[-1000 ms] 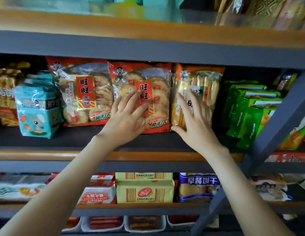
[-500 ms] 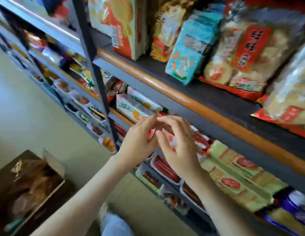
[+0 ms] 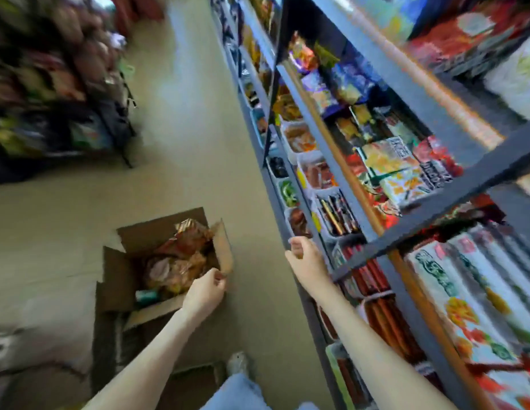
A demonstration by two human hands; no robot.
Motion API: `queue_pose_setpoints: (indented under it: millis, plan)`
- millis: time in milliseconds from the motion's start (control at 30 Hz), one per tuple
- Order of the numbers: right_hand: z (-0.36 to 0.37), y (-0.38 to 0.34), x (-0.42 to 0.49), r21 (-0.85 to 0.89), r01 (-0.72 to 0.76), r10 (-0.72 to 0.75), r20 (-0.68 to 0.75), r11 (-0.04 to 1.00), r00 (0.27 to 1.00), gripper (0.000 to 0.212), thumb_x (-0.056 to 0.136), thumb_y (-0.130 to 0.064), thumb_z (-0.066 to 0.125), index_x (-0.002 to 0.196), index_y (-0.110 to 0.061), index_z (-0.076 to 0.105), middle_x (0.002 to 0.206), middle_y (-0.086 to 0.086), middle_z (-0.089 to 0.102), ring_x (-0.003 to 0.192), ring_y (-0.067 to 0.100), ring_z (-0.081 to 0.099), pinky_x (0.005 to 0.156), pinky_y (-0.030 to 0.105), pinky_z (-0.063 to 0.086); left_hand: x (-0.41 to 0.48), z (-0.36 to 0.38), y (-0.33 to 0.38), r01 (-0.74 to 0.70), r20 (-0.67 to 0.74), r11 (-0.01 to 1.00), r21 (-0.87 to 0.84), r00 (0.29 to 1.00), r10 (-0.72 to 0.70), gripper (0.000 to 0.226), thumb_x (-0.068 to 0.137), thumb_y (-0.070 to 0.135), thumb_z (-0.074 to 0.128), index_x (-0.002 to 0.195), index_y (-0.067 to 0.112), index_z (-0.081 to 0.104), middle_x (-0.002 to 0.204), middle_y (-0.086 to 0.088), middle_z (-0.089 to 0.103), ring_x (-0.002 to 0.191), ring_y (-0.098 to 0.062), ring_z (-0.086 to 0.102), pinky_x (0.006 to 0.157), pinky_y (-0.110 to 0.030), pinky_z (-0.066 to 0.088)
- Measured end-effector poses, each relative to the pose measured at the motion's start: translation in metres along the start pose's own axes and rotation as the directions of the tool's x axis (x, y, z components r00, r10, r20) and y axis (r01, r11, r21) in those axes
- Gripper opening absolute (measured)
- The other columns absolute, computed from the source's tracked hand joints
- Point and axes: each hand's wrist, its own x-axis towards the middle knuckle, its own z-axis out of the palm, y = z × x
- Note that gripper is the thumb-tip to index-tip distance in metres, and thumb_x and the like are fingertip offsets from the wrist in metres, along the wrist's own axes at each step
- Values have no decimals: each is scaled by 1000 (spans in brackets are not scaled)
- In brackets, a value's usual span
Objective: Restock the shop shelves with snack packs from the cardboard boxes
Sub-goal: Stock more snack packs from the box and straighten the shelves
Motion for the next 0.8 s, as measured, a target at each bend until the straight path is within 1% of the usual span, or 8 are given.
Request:
queue_pose_setpoints:
  millis: [100,267,367,433,533,633,733,800]
  plan:
    - [42,-22,45,-69,33,-25,116,997,993,27,86,-6,64,112,-3,61,109,14,61,105,29,58,92,32,41,21,-30,-41,175,-31,985,-2,984,-175,29,99,25,46,125,13,54,125,-8,61,112,-24,58,81,-23,40]
    - [112,-37,114,-173,66,2,366,983,931,32,92,-12,58,124,-9,54,117,4,51,111,19,51,88,20,34,51,-60,-97,422,-59,896,-139,899,-433,28,98,25,48,122,11,56,123,-10,62,111,-26,58,79,-27,42]
    - [162,-45,157,-223,128,-1,494,966,870,31,92,-10,57,123,-9,53,112,0,46,110,16,50,88,21,36,73,-67,-130,524,-68,828,-199,836,-545,32,99,26,47,128,12,52,126,-9,60,113,-26,58,83,-29,46]
    - [203,-44,187,-258,188,-7,573,948,820,31,90,-9,60,120,-6,55,113,6,52,112,23,52,92,27,40,91,-67,-151,586,-54,796,-151,799,-599,30,99,28,44,125,14,52,125,-9,61,111,-26,59,87,-32,49]
    - [272,-34,229,-310,251,24,670,917,742,31,88,-9,60,119,-7,57,115,9,55,114,25,52,98,33,41,135,-67,-194,580,-18,814,24,815,-580,35,100,28,40,131,16,48,126,-4,60,113,-21,59,93,-34,50]
    - [351,-15,265,-335,365,22,762,869,647,33,91,-15,57,124,-12,54,120,5,54,117,21,49,100,32,40,200,-59,-251,568,-57,817,96,823,-565,45,100,26,39,144,16,38,137,-3,54,121,-18,55,98,-31,48]
    - [436,19,291,-336,435,32,820,835,572,36,94,-20,54,129,-14,50,123,3,50,119,19,44,102,31,39,265,-21,-310,594,-52,789,157,803,-594,49,98,18,42,147,16,33,139,-5,49,122,-21,53,98,-35,48]
    - [491,47,301,-329,483,22,843,812,538,37,94,-18,53,131,-14,48,125,4,49,121,20,43,102,29,36,305,14,-351,572,-35,787,229,813,-581,50,97,12,43,146,15,32,136,-7,49,119,-25,53,95,-36,48]
